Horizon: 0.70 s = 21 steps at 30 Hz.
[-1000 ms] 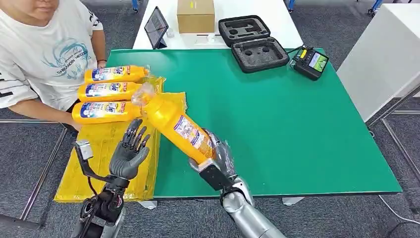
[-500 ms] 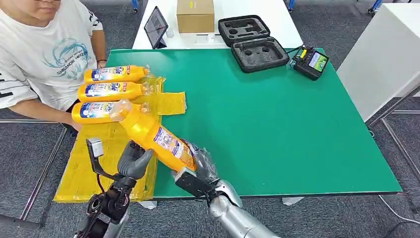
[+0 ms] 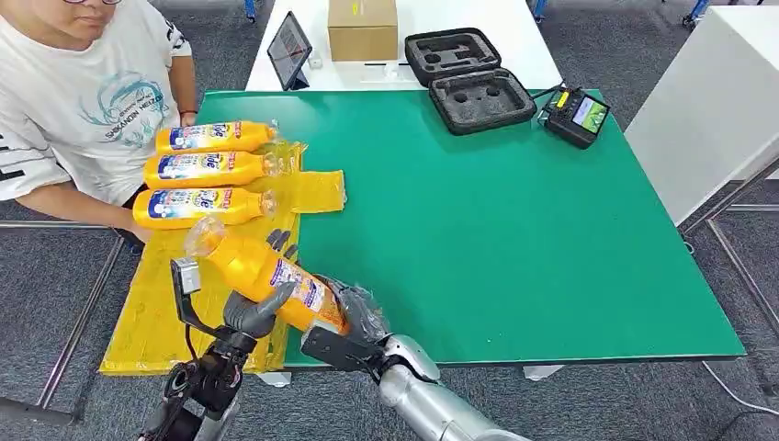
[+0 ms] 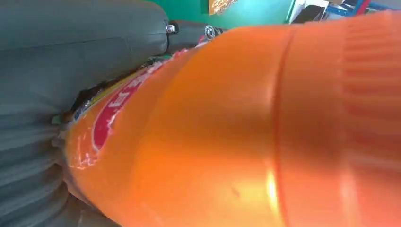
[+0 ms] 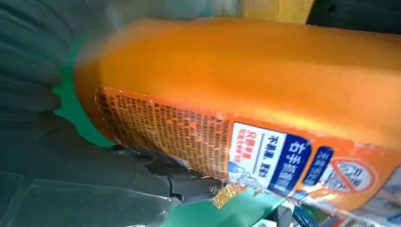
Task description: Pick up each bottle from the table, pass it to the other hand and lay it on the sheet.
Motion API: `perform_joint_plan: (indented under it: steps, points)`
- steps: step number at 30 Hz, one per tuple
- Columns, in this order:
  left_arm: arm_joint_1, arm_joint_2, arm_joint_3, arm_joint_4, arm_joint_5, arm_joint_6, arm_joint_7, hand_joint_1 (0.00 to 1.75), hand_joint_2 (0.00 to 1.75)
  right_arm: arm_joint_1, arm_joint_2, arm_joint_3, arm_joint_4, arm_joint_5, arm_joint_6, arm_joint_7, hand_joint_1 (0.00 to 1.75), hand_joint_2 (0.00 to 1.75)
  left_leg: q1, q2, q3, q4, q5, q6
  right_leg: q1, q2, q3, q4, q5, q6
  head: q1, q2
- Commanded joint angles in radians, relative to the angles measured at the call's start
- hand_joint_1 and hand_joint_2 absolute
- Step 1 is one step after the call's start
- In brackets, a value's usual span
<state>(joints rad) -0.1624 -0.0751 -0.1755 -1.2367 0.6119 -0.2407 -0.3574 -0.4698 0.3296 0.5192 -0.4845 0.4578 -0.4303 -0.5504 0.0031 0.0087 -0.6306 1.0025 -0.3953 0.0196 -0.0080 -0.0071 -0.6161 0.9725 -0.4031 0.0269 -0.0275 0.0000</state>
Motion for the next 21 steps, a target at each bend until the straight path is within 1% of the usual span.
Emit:
perform_joint_plan:
  steps: [1,3,4,5,7,8,10,11,16,17,18,19,20,21]
  points:
    - [-0.066,0.002,-0.052,0.031,0.002,0.006,0.005,0.00,1.75,-0.016,0.004,0.070,0.083,0.030,0.028,0.022,1.75,1.75,0.001,-0.003,0.002,0.000,-0.001,-0.001,0.001,-0.003,0.004,0.000,-0.002,-0.001,0.000,0.000]
    - [-0.069,0.001,-0.052,0.028,-0.001,0.006,0.000,0.00,1.75,-0.015,0.004,0.072,0.077,0.048,0.022,0.024,1.75,1.75,0.001,-0.004,0.003,0.000,-0.001,-0.001,0.001,-0.003,0.004,0.000,-0.002,-0.001,0.000,0.000]
    - [-0.072,0.000,-0.053,0.027,-0.002,0.006,0.000,1.47,1.75,-0.016,0.005,0.072,0.076,0.048,0.024,0.023,1.75,1.75,0.001,-0.003,0.002,0.000,-0.001,-0.001,0.001,-0.002,0.003,0.000,-0.002,-0.001,0.000,0.000]
    - [-0.075,-0.002,-0.050,0.025,-0.010,0.012,-0.018,1.75,1.75,-0.016,0.005,0.069,0.071,0.053,0.025,0.022,1.75,1.75,0.001,-0.004,0.004,0.001,-0.002,-0.001,0.001,-0.003,0.005,0.000,-0.003,-0.001,0.000,0.000]
    - [-0.079,-0.006,-0.047,0.022,-0.018,0.021,-0.028,1.75,1.75,-0.015,0.007,0.061,0.066,0.062,0.026,0.024,1.75,1.75,0.001,-0.004,0.002,0.000,-0.001,-0.001,0.001,-0.003,0.003,0.000,-0.002,-0.001,0.000,0.000]
    - [-0.083,-0.008,-0.043,0.020,-0.018,0.027,-0.031,1.75,1.75,-0.017,0.006,0.060,0.065,0.064,0.025,0.025,1.75,1.75,0.001,-0.005,0.003,0.000,-0.002,-0.001,0.001,-0.004,0.005,0.000,-0.003,-0.001,0.000,0.000]
    - [-0.089,-0.010,-0.036,0.017,-0.032,0.047,-0.045,1.75,1.75,-0.018,0.008,0.054,0.059,0.066,0.021,0.020,1.75,1.75,0.001,-0.003,0.001,0.000,0.000,-0.001,0.001,-0.003,0.002,0.000,-0.001,0.000,0.000,0.000]
    - [-0.092,-0.010,-0.035,0.017,-0.031,0.046,-0.044,1.75,1.75,-0.020,0.009,0.054,0.058,0.067,0.022,0.020,1.75,1.75,0.001,-0.004,0.002,0.001,-0.001,-0.001,0.001,-0.003,0.004,0.000,-0.002,-0.001,0.000,0.000]
    - [-0.096,-0.008,-0.027,0.021,-0.053,0.076,-0.064,1.75,1.75,-0.009,0.011,0.039,0.031,0.080,0.022,0.006,1.75,1.75,0.001,-0.003,0.001,0.000,0.000,-0.001,0.001,-0.003,0.002,0.000,-0.001,-0.001,0.000,0.000]
    - [-0.095,-0.007,-0.026,0.021,-0.054,0.079,-0.066,1.75,1.75,-0.009,0.011,0.038,0.029,0.081,0.021,0.005,1.75,1.75,0.001,-0.005,0.003,0.001,-0.001,-0.001,0.001,-0.004,0.004,0.000,-0.003,-0.001,0.000,0.000]
    - [-0.093,-0.006,-0.025,0.020,-0.054,0.079,-0.066,1.75,1.75,-0.010,0.013,0.038,0.028,0.081,0.022,0.006,1.75,1.75,0.001,-0.003,0.001,0.000,-0.001,-0.001,0.001,-0.003,0.002,0.000,-0.001,-0.001,0.000,0.000]
    - [-0.088,-0.004,-0.023,0.014,-0.056,0.083,-0.071,1.75,1.75,-0.008,0.013,0.037,0.021,0.088,0.023,0.000,1.75,1.75,0.001,-0.005,0.003,0.001,-0.002,-0.001,0.001,-0.004,0.005,0.000,-0.003,-0.001,0.000,0.000]
    - [-0.084,-0.001,-0.022,0.007,-0.070,0.096,-0.085,1.75,1.75,-0.007,0.014,0.032,0.015,0.088,0.024,-0.005,1.75,1.75,0.001,-0.004,0.002,0.001,-0.001,-0.001,0.001,-0.003,0.003,0.000,-0.002,-0.001,0.000,0.000]
    - [-0.079,0.000,-0.017,0.000,-0.088,0.117,-0.100,1.75,1.75,-0.009,0.014,0.033,0.010,0.096,0.022,-0.007,1.71,1.75,0.001,-0.003,0.001,0.000,-0.001,-0.001,0.001,-0.002,0.002,0.000,-0.001,-0.001,0.000,0.000]
